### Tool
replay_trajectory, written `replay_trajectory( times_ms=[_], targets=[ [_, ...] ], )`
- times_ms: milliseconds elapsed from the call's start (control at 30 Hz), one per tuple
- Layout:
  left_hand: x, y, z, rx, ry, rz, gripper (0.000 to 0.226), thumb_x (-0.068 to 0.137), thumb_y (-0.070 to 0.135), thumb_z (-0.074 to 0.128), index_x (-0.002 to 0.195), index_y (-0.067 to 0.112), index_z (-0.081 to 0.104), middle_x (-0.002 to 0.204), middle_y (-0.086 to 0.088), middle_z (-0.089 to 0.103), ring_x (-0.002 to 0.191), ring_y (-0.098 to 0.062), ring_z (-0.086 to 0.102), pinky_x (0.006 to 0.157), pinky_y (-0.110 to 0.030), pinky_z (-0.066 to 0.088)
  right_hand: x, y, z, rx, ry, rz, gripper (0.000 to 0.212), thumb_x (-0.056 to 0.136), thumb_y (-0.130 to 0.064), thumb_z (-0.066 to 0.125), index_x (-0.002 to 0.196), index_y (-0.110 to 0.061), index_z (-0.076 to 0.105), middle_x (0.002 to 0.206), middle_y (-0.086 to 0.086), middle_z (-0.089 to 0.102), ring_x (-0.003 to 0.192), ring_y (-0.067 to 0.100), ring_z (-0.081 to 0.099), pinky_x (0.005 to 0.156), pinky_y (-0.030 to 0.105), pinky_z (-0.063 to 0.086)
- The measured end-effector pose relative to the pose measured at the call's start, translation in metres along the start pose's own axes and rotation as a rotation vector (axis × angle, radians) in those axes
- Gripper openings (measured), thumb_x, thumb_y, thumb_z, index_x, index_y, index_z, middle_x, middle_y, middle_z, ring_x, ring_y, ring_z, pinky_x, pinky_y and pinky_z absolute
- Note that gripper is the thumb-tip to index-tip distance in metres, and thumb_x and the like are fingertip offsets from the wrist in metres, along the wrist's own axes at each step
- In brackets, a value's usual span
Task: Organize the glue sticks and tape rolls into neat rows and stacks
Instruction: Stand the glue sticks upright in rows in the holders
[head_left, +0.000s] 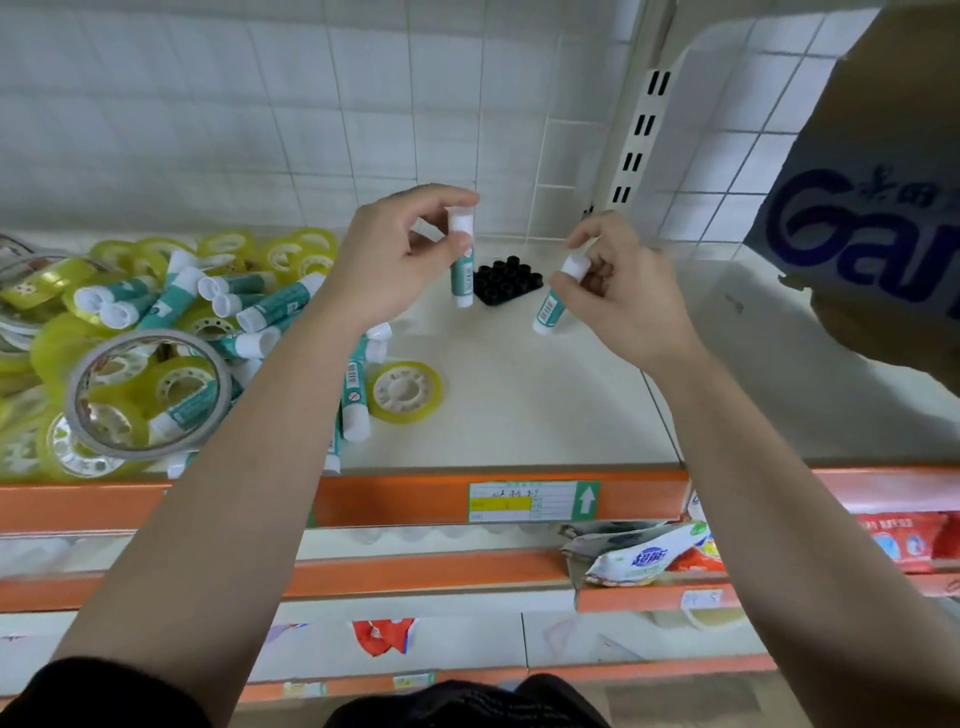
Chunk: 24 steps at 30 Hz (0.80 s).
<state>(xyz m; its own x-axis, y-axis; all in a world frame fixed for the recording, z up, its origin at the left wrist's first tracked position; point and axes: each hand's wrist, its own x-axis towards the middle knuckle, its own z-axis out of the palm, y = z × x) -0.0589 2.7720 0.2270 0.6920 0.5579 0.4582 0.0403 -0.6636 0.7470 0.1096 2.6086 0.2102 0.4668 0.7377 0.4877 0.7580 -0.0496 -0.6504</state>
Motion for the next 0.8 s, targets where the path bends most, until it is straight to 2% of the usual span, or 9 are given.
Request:
replay_trajectory(
  times_ms=[100,200,300,433,533,700,800],
  targets=[
    [0.005,0.002,0.003,-0.02,-0.021,-0.039,0.019,0.084,0.021,0.075,0.103,0.019,0.07,0.095,-0.003,0.066,0.067,-0.01,0.063,0.065,-0.014,0.043,0.001,0.003,0.001,0.025,0.01,0.017,0.018,0.085,-0.015,0.07,0.099,-0.014,0.058,0.068,-0.006,0.057,0.057,0.004,0.05,0.06,0.018,0.04],
    [0.012,0.004,0.006,-0.031,-0.025,-0.059,0.021,0.077,0.023,0.083,0.09,0.016,0.067,0.089,0.004,0.066,0.069,-0.007,0.062,0.067,-0.018,0.048,0.006,0.004,-0.001,-0.003,0.0,0.019,0.016,0.085,-0.015,0.069,0.094,-0.022,0.058,0.068,-0.011,0.056,0.057,0.002,0.051,0.059,0.011,0.037],
    [0.021,0.005,0.008,0.002,0.003,-0.083,0.029,0.072,0.027,0.085,0.087,0.015,0.063,0.083,0.01,0.067,0.064,0.0,0.058,0.065,-0.016,0.048,0.011,0.004,-0.005,-0.045,0.0,0.008,0.014,0.085,-0.015,0.069,0.094,-0.021,0.06,0.067,-0.013,0.056,0.059,0.0,0.053,0.058,0.008,0.038],
    [0.029,0.004,0.011,-0.031,0.055,-0.117,0.034,0.07,0.023,0.087,0.09,0.012,0.061,0.075,0.003,0.066,0.061,-0.005,0.056,0.062,-0.03,0.054,0.019,0.007,-0.006,-0.091,0.003,0.004,0.016,0.083,-0.014,0.068,0.099,-0.015,0.064,0.07,-0.013,0.059,0.062,-0.001,0.055,0.061,0.007,0.039],
    [0.036,-0.001,0.013,-0.008,0.07,-0.124,0.037,0.072,0.022,0.086,0.1,0.016,0.062,0.079,-0.009,0.064,0.067,-0.015,0.059,0.062,-0.035,0.059,0.021,0.012,-0.005,-0.085,0.011,-0.007,0.017,0.083,-0.015,0.069,0.1,-0.016,0.065,0.07,-0.014,0.059,0.065,-0.001,0.056,0.064,0.009,0.042],
    [0.053,-0.017,0.025,0.079,0.132,-0.161,0.029,0.069,0.024,0.087,0.09,0.017,0.068,0.073,-0.004,0.065,0.067,-0.024,0.061,0.069,-0.043,0.058,0.017,0.021,0.001,-0.055,0.059,-0.033,0.017,0.084,-0.014,0.07,0.101,-0.014,0.065,0.073,-0.016,0.059,0.068,0.005,0.058,0.069,0.021,0.05],
    [0.059,-0.02,0.036,0.139,0.149,-0.155,0.033,0.066,0.028,0.088,0.089,0.015,0.068,0.074,-0.004,0.066,0.069,-0.025,0.062,0.072,-0.041,0.055,0.016,0.023,0.005,-0.041,0.068,-0.042,0.017,0.084,-0.013,0.07,0.101,-0.016,0.066,0.073,-0.017,0.058,0.068,0.006,0.058,0.071,0.028,0.053]
  ],
)
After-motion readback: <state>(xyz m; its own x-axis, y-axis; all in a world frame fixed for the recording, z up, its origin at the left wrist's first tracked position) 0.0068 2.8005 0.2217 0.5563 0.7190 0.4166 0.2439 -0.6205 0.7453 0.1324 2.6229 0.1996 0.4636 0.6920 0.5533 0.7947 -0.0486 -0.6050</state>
